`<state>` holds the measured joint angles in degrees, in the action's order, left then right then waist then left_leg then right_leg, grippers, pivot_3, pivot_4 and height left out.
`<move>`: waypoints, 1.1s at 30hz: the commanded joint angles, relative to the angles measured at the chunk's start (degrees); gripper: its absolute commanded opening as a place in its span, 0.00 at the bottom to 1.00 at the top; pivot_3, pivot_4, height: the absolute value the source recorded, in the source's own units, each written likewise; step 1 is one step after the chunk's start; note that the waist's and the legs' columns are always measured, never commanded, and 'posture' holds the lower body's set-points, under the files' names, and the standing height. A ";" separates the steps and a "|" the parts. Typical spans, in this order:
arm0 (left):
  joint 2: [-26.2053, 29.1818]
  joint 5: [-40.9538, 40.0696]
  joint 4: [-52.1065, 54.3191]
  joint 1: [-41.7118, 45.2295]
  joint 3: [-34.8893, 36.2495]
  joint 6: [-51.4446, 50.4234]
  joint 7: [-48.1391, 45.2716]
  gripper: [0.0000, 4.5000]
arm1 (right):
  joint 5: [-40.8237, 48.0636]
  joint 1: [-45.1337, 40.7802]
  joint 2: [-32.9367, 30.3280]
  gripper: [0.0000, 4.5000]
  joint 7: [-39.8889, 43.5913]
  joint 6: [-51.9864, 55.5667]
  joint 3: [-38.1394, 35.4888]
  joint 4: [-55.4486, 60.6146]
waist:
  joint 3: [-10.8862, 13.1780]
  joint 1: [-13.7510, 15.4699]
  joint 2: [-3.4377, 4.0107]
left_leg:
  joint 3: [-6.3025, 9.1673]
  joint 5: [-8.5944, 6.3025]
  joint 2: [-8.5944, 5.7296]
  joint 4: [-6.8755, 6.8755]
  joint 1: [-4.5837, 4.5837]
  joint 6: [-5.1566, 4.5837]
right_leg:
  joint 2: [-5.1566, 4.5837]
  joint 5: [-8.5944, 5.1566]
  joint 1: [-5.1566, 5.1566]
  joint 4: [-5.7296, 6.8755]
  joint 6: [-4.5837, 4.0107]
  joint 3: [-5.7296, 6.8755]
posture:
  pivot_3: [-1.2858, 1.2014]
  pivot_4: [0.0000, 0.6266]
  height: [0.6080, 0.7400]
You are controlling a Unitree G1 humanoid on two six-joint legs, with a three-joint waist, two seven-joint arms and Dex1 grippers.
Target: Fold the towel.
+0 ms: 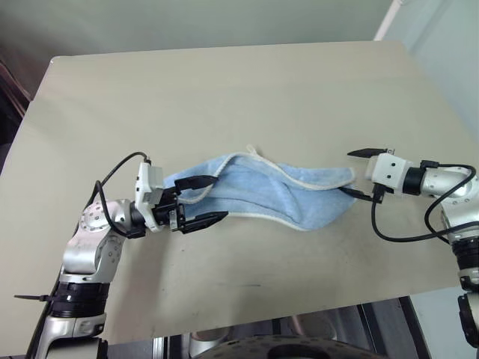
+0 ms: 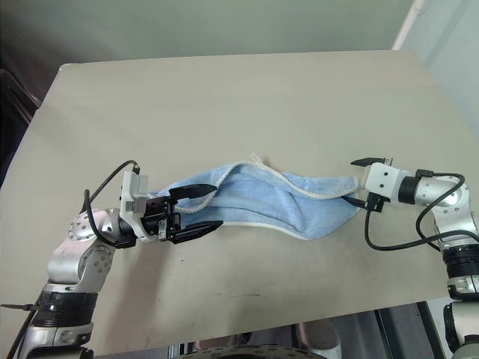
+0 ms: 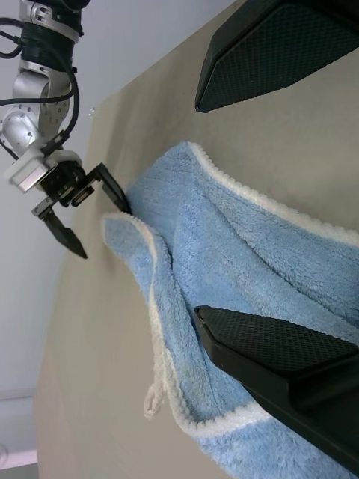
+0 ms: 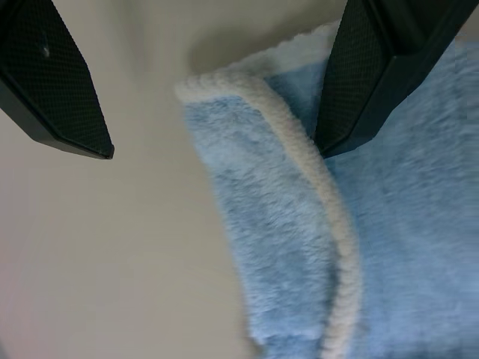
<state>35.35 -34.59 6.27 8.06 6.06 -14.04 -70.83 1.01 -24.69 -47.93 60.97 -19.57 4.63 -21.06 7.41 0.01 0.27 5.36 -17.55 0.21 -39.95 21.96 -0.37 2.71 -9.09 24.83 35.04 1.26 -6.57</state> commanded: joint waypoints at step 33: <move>6.80 2.10 -3.53 -2.00 6.51 3.33 -1.24 1.00 | 10.61 -10.87 2.18 0.01 4.34 28.95 -1.11 14.14 | 0.03 -0.30 0.05 | 0.00 0.05 0.03 0.04 0.01 0.09 | 0.01 -0.24 0.02 -0.05 -0.61 0.02 | 0.52 0.24 1.00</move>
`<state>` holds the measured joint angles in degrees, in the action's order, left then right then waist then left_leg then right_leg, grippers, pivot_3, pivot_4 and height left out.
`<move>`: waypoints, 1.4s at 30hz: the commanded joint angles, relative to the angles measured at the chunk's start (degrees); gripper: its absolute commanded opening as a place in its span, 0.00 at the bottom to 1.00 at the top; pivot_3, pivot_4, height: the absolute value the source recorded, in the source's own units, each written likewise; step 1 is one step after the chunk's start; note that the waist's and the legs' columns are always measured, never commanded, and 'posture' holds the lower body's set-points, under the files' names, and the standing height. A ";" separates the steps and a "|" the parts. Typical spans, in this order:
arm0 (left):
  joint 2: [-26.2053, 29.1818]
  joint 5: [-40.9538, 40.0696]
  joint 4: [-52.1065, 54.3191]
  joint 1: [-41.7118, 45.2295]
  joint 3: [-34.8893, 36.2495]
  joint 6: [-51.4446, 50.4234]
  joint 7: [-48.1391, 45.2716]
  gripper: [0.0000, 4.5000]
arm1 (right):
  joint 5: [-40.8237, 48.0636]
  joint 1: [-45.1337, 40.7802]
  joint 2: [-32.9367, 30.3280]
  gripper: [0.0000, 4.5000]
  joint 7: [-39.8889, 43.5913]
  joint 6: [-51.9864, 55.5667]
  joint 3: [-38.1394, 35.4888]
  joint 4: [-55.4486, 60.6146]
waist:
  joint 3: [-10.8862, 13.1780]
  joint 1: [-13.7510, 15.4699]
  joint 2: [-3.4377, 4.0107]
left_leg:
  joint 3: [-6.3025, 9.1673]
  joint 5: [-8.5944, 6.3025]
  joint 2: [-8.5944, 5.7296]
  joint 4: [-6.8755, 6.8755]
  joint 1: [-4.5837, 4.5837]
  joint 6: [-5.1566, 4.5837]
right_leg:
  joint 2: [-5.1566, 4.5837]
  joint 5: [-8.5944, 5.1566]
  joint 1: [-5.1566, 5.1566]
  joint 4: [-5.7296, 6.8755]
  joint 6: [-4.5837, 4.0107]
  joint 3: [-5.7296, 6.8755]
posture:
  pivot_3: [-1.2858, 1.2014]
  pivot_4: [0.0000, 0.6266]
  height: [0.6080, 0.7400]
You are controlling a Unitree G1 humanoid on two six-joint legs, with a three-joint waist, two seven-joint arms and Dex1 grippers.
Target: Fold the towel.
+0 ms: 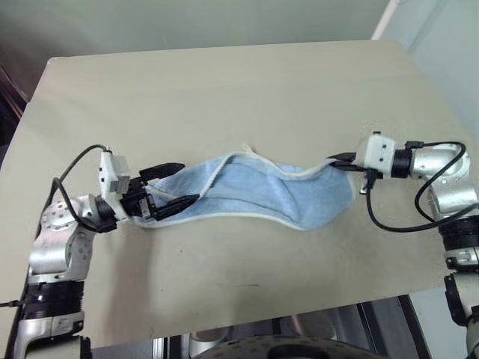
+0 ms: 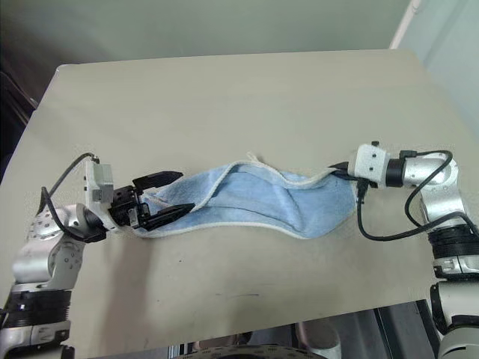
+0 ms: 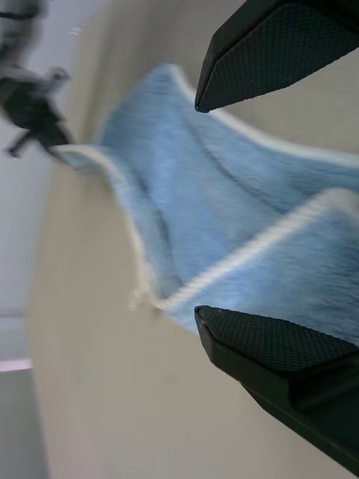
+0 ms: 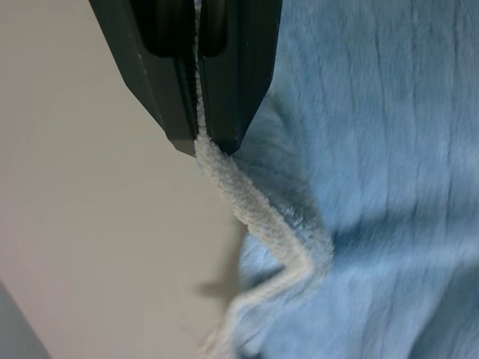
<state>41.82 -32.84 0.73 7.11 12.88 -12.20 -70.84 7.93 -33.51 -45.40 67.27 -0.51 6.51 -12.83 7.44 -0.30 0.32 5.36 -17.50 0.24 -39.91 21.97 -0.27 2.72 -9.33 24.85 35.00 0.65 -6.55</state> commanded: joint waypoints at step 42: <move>4.32 12.88 -16.59 8.33 -7.72 19.08 -11.18 0.01 | 1.69 -4.35 0.86 0.00 -8.54 12.16 -3.68 9.98 | 0.00 -0.11 0.00 | 0.01 0.15 0.10 0.86 0.15 0.22 | 0.00 0.15 0.57 0.07 0.28 0.06 | 0.52 0.24 1.00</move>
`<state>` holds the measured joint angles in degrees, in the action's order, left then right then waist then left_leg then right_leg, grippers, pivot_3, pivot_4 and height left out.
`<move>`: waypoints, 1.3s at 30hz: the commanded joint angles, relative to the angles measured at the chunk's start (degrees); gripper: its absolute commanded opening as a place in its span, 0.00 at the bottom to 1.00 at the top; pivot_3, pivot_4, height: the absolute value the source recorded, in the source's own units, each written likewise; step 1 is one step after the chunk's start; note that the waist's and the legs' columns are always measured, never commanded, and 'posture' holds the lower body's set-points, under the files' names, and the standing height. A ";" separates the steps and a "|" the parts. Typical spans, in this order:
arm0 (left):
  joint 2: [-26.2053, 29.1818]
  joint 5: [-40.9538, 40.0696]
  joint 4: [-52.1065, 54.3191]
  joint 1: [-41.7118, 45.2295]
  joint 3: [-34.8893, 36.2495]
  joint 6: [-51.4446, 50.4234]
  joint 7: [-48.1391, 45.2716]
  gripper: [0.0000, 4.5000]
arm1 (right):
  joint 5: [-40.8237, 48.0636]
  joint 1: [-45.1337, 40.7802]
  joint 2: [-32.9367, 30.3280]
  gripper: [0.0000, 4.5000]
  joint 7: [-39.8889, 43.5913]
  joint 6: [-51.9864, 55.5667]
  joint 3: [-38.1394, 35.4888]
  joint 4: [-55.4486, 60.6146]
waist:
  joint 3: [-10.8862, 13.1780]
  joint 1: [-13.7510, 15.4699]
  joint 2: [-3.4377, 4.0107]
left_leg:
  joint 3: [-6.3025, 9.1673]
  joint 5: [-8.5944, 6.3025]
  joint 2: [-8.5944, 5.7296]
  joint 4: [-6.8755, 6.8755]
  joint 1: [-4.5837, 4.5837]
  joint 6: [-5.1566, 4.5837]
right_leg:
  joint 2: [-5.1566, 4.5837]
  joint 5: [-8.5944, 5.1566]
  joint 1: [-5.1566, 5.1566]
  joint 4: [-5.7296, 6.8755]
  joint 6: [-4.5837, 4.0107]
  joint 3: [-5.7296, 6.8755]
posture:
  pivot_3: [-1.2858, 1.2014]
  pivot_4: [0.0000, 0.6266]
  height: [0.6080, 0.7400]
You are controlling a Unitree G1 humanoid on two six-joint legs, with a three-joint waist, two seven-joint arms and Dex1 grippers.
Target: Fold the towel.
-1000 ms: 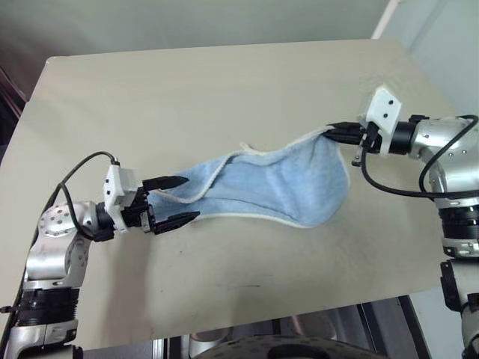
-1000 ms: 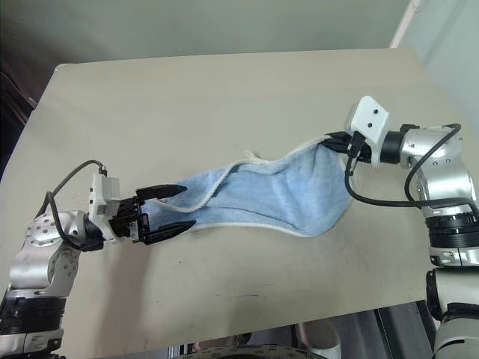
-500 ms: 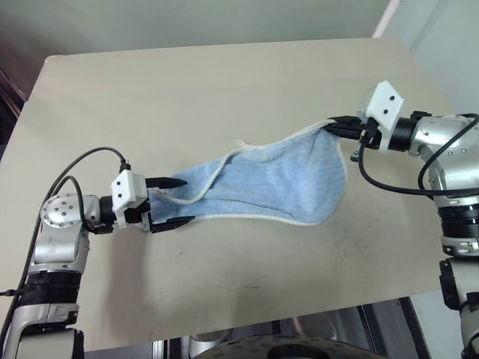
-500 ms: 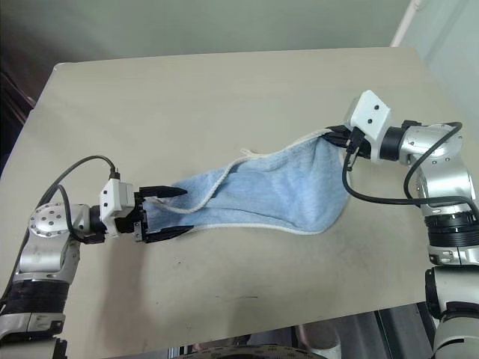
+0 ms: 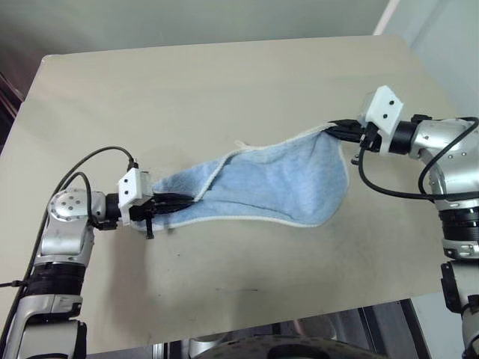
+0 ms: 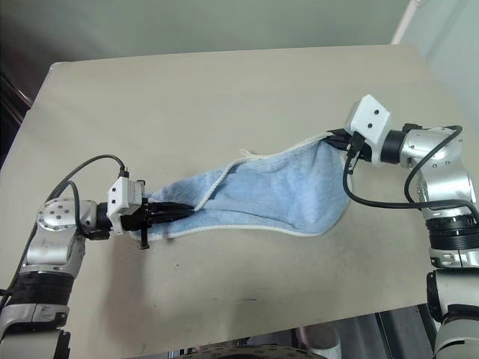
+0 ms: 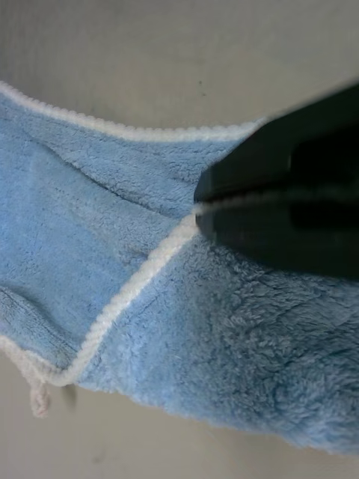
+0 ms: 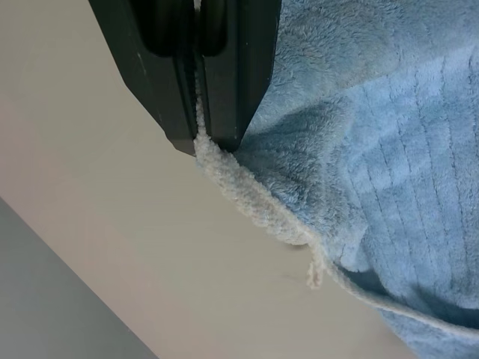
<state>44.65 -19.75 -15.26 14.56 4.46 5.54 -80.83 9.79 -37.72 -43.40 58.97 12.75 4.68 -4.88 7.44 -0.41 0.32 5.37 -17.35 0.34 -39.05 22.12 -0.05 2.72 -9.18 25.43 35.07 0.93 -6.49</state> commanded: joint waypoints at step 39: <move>-2.46 22.72 -61.97 65.76 4.60 15.94 60.52 0.01 | -16.36 -43.08 1.99 0.00 -24.35 -27.41 -0.72 -62.08 | 0.04 -0.31 0.06 | 0.02 0.87 -0.04 -0.01 1.87 0.95 | -0.04 0.34 1.97 0.00 0.16 0.00 | 0.52 0.24 1.00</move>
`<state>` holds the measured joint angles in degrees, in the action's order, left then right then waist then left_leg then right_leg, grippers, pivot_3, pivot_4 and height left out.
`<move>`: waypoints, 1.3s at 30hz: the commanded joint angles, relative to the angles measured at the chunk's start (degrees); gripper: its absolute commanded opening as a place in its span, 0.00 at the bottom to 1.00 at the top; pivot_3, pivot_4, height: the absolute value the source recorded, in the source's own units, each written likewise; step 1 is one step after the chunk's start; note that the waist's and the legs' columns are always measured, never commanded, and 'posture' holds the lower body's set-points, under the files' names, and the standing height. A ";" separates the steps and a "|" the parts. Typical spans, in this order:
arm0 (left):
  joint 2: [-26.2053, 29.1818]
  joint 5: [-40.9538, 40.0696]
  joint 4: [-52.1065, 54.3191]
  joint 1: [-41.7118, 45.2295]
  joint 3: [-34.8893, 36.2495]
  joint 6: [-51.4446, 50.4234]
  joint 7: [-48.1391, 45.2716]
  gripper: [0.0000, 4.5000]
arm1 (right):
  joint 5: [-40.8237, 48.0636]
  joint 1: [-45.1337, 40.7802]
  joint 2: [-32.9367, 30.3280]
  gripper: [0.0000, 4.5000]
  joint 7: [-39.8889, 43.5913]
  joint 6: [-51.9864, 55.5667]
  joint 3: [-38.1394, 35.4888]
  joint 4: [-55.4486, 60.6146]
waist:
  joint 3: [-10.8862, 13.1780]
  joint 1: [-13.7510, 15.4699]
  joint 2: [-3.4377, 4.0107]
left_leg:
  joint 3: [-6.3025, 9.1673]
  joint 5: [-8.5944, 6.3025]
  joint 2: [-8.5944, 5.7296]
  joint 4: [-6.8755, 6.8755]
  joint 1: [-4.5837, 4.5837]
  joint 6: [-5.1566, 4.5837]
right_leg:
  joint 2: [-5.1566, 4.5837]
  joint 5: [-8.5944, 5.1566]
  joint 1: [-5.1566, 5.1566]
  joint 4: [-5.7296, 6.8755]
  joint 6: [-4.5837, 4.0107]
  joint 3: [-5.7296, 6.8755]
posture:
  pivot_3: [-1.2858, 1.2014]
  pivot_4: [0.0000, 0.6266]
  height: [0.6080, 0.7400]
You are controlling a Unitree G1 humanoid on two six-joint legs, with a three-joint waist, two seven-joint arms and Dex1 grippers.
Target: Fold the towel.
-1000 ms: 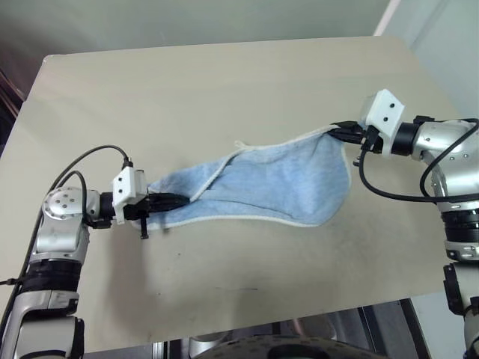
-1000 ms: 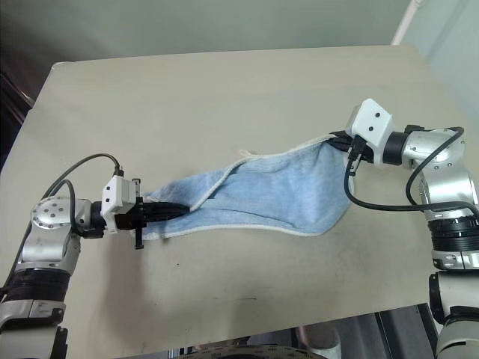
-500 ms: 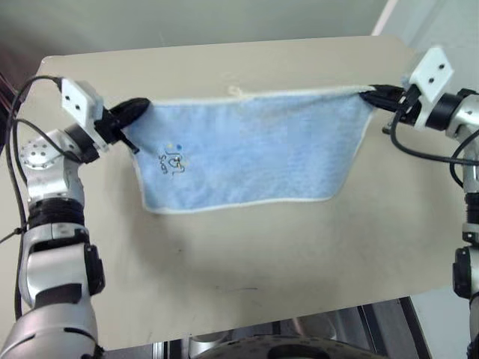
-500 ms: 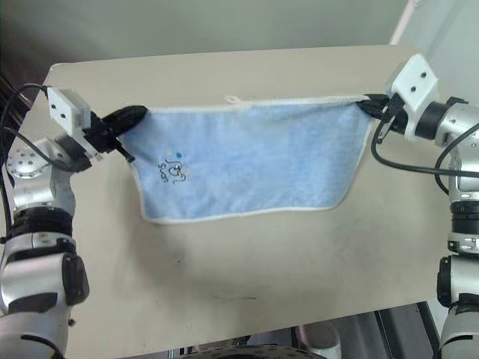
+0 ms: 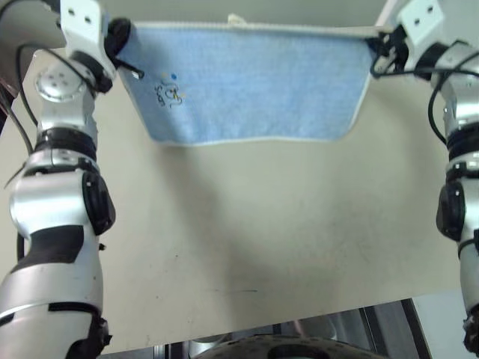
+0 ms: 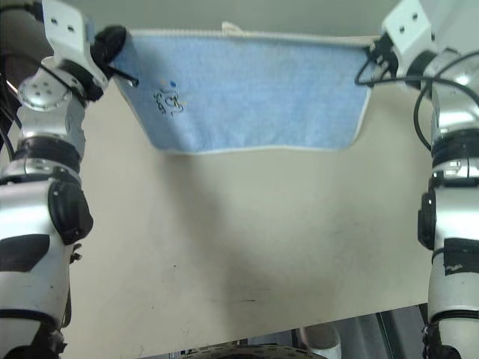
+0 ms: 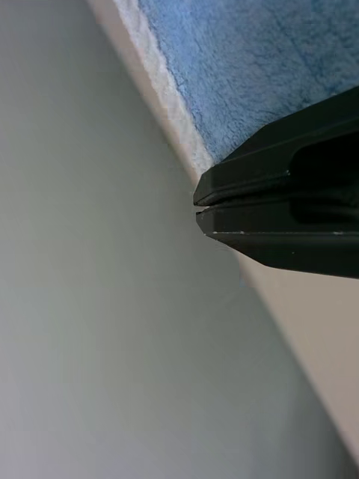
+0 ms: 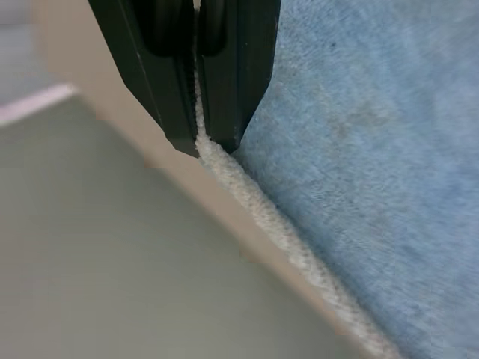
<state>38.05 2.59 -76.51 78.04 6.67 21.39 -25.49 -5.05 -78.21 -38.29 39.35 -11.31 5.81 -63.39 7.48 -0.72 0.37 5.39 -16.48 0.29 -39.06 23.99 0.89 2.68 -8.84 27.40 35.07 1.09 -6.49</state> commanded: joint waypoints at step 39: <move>28.00 -22.71 47.27 -55.33 2.75 -37.89 -66.85 0.01 | 22.49 85.76 -24.93 0.00 28.04 25.10 -24.67 78.22 | -0.01 -0.41 -0.06 | 0.20 -0.33 -0.27 -1.15 -1.22 -1.28 | 0.02 0.69 -1.89 -0.10 -0.34 -0.08 | 0.52 0.24 1.00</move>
<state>61.47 -20.90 -30.73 24.29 6.87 -13.40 -90.39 21.94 6.48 -60.90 67.70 14.29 -14.39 19.39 7.47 -1.13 0.31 5.61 -16.80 0.03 -40.18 22.70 -0.38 2.70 -8.15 25.46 35.03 0.74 -6.57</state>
